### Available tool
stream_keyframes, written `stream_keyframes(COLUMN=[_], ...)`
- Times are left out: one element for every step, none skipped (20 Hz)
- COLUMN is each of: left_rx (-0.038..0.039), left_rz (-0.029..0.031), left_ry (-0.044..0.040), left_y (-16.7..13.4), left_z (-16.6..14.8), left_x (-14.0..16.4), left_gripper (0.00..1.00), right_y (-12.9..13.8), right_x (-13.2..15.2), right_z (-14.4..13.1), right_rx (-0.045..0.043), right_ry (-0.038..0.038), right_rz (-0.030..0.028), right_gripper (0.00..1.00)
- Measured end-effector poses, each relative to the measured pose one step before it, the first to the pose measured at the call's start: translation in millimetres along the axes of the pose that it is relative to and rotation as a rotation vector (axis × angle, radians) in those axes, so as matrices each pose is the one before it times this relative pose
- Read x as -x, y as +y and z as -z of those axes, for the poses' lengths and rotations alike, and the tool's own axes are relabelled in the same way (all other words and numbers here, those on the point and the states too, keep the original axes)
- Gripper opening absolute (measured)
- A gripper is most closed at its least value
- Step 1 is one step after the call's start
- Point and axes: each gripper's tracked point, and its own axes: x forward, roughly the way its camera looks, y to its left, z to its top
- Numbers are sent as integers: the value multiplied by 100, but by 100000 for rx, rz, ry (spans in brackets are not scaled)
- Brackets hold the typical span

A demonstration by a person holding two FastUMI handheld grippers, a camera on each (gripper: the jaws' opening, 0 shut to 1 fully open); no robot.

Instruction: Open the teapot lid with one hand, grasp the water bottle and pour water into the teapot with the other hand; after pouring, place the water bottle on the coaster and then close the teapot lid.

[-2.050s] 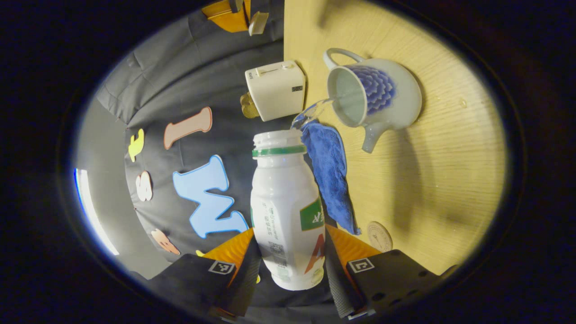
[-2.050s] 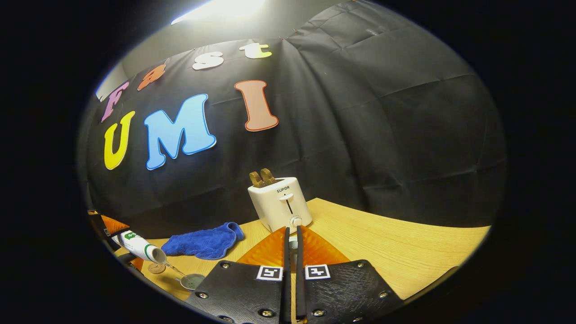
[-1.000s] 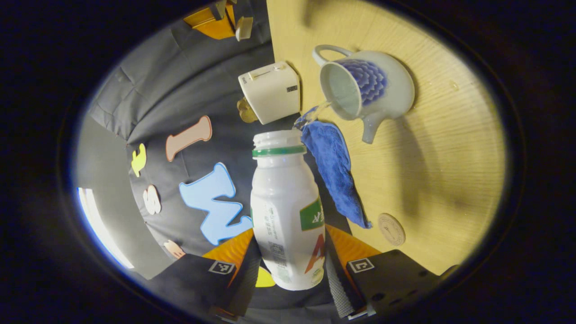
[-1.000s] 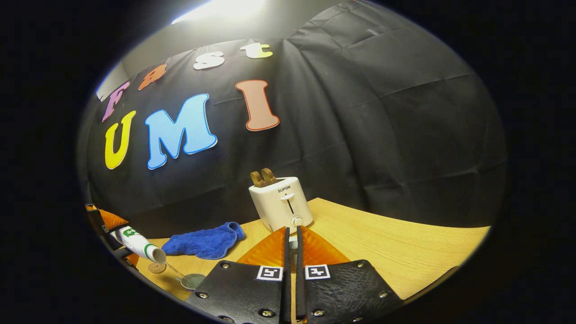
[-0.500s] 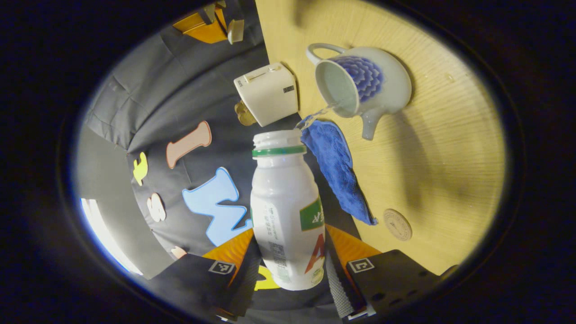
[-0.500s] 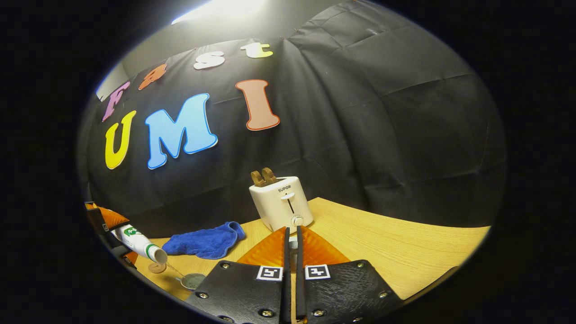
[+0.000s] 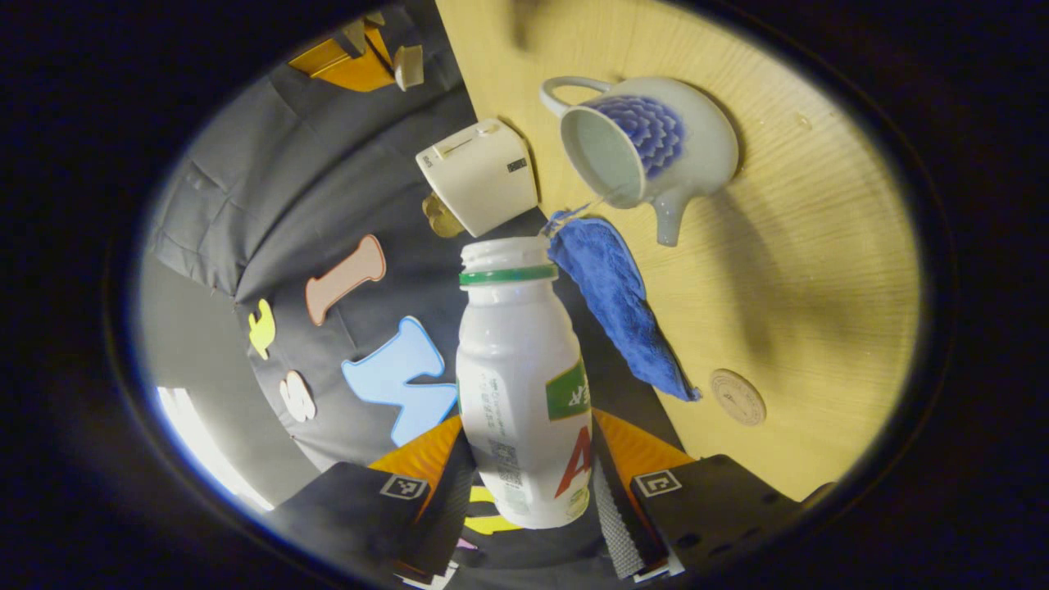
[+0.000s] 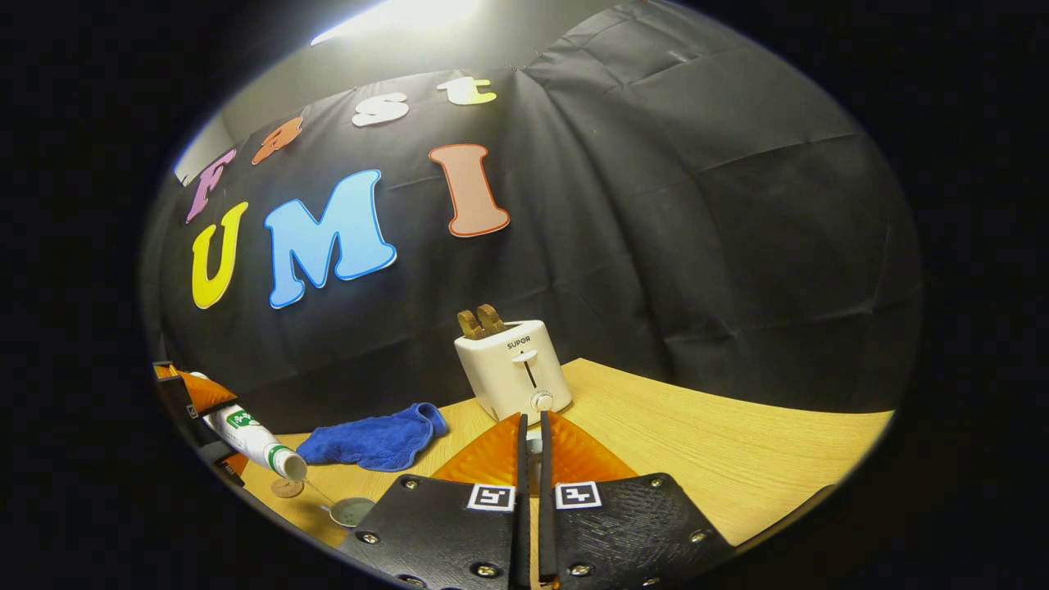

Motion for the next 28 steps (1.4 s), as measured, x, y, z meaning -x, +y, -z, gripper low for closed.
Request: stream_keyframes(left_rx=[-970,-1176,-1236,-1396,-804,-224,-366,-587,-650,-825,-553,-521,-511,-194,738,1987,3286,4248,5042,5505,5826,6173,6592,6689,6533,6122,5876,6121], left_rz=[-478,-519,-657,-677,-267,-243,-280,-411,-511,-545,-466,-352,-237,-204,-58,257,816,1138,1888,2114,1570,1512,1650,1696,1616,1069,625,360], left_ry=[-202,-249,-150,-372,-324,-390,-401,-158,-126,-223,-288,-181,-267,-142,-179,-392,-205,-458,-348,-57,-536,-908,-406,10,-128,-46,84,238], left_y=[184,161,243,134,233,87,188,96,165,97,113,120,54,49,15,-67,-168,-329,-437,-515,-358,-391,-388,-445,-377,-274,-26,-55], left_z=[-89,-33,-48,-171,-72,-221,-66,-71,-101,-117,-27,-48,42,-9,72,14,49,16,-73,48,72,-69,94,175,348,331,477,474], left_x=[111,-36,4,-31,-66,0,72,47,16,-50,18,55,10,-26,31,10,55,111,132,176,180,54,128,177,174,214,294,217], left_gripper=[82,72,77,82,77,77,77,72,77,77,72,71,77,82,77,76,79,76,79,76,76,76,76,82,82,76,76,76], right_y=[-27,-80,-42,13,22,-26,33,10,42,-41,5,-40,6,-30,-32,18,8,1,22,96,116,28,72,112,134,146,168,176], right_x=[-53,37,-37,8,-33,-1,-43,-50,28,69,-45,-38,-29,90,20,-98,-35,44,0,21,-28,11,-33,3,18,-24,-91,35], right_z=[-1,13,17,-16,-6,36,71,-18,22,36,3,11,-47,-18,49,-14,51,91,86,-9,-52,-36,48,30,70,86,4,85], right_rx=[-221,-177,-143,-80,-76,27,47,38,32,74,64,10,-30,-22,-39,-27,44,96,58,-38,-77,-77,-121,-307,-267,-84,253,597], right_ry=[83,35,8,66,64,72,110,67,28,27,44,4,-50,-53,-2,36,131,170,150,133,-4,-8,-14,79,94,134,135,59], right_rz=[34,41,69,3,-27,21,-46,-73,-111,1,44,92,104,74,75,-22,-44,-76,-138,-273,-366,-268,-345,-531,-623,-585,-564,-619], right_gripper=[4,4,4,4,4,4,4,4,4,4,4,4,4,4,4,4,4,4,4,4,4,4,4,4,4,4,4,4])
